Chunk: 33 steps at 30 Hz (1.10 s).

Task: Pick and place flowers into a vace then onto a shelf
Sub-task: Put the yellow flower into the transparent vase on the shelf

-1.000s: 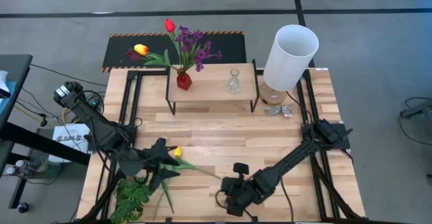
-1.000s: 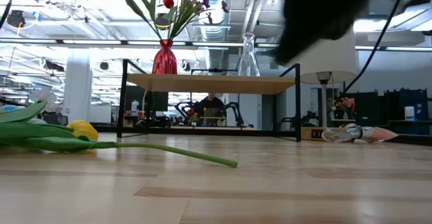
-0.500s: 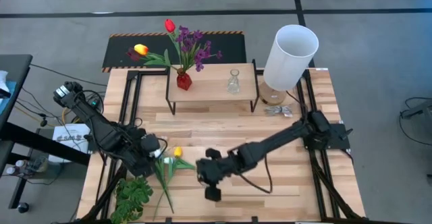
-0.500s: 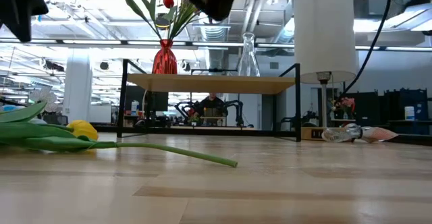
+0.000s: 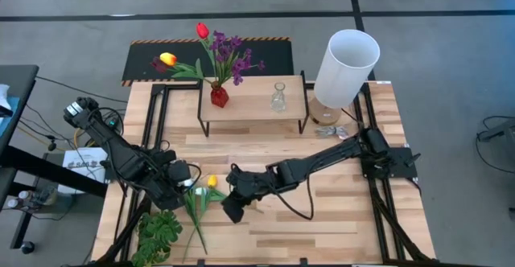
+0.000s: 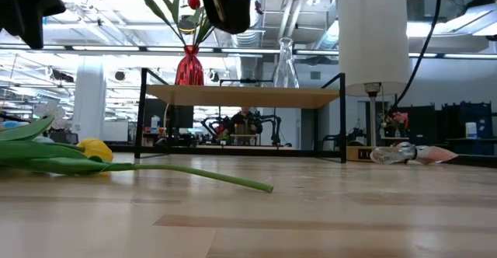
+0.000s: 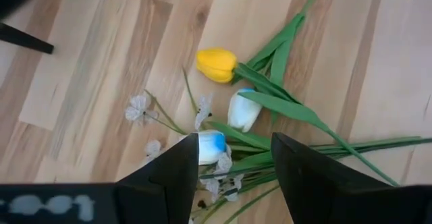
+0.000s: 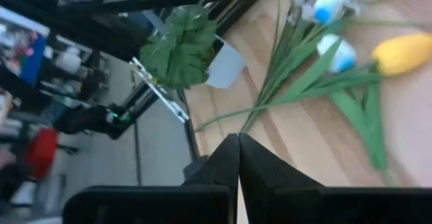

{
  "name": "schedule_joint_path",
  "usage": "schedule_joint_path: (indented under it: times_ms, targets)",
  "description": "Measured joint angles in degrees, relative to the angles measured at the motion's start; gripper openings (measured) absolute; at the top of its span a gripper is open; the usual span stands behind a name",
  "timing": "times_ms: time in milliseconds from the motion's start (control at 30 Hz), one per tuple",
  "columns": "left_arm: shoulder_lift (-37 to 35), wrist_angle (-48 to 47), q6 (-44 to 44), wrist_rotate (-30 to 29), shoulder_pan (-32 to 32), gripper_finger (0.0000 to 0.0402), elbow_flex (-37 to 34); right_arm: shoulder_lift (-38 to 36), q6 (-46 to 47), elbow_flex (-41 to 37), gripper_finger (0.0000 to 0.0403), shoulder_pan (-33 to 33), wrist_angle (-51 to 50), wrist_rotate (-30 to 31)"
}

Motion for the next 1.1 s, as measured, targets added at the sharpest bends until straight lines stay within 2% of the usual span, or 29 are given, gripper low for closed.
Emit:
schedule_joint_path:
  times_ms: [167, 367, 533, 633, 1100]
  targets:
    - [0.02, -0.28, 1.42, 0.01, 0.02, 0.0176, 0.0, 0.04, 3.81, -0.07, 0.0005, -0.12, 1.11, 0.21]
    - [0.11, 1.08, 2.94, 4.25, 0.04, 0.0176, 0.0, 0.04, 4.54, -1.73, 0.005, 0.64, -0.48, 0.46]
    - [1.82, 9.13, 2.42, 9.09, 0.33, 0.0176, -0.49, 0.04, 8.18, -3.23, 0.0088, 1.36, -1.95, 0.31]
    - [3.43, 14.09, 1.67, 9.67, 0.38, 0.0176, -1.76, 0.04, 8.29, -3.32, 0.0102, 1.91, -6.09, 0.48]
    - [17.35, 15.81, -14.46, 11.26, 5.2, 0.0176, -2.15, 0.04, 8.26, -3.32, 0.0113, 3.98, -10.13, 4.06]
